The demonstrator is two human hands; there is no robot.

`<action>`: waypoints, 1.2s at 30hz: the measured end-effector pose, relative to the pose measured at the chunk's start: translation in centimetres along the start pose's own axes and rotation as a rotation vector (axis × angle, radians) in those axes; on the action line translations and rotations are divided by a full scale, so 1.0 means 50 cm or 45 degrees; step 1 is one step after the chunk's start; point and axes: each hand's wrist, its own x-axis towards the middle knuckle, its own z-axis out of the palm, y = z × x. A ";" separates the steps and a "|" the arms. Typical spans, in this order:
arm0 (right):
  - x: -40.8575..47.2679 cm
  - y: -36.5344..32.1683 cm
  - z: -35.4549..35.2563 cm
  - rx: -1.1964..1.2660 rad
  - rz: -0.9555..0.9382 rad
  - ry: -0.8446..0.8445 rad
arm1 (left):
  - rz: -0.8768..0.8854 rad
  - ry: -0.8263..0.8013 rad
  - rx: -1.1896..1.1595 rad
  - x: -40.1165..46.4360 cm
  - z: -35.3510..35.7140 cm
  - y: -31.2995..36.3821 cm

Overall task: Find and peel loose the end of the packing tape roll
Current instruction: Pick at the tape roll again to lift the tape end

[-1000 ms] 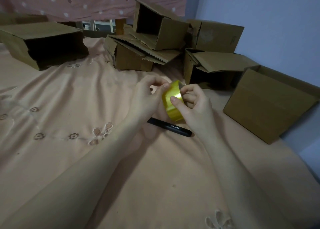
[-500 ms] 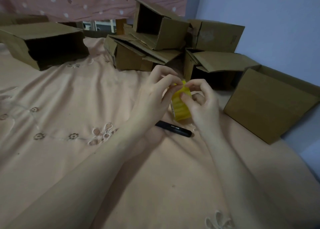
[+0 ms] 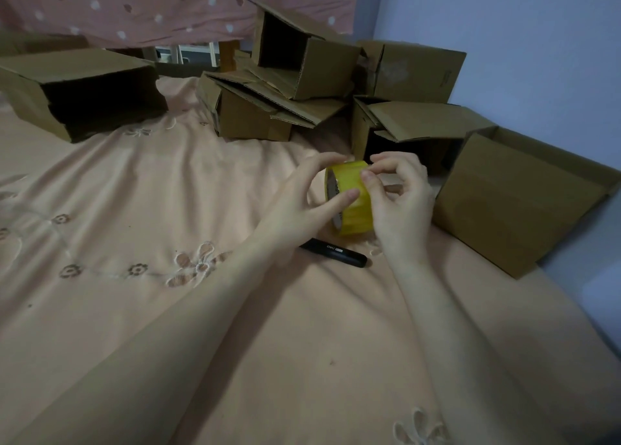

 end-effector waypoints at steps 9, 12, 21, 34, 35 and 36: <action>-0.001 0.005 -0.005 0.042 0.061 -0.064 | 0.059 -0.073 0.201 0.000 0.009 -0.004; 0.001 0.003 -0.009 0.041 0.078 -0.124 | 0.030 -0.053 0.140 0.004 0.009 -0.007; 0.000 -0.012 -0.012 0.195 0.120 -0.288 | -0.120 -0.057 0.053 0.017 -0.010 -0.015; -0.002 -0.018 -0.015 0.350 0.248 -0.245 | -0.017 0.065 0.212 0.014 -0.014 -0.024; -0.002 -0.017 -0.015 0.334 0.239 -0.226 | 0.020 0.099 0.214 0.014 -0.014 -0.023; -0.001 -0.018 -0.015 0.316 0.228 -0.208 | 0.072 0.137 0.214 0.014 -0.015 -0.021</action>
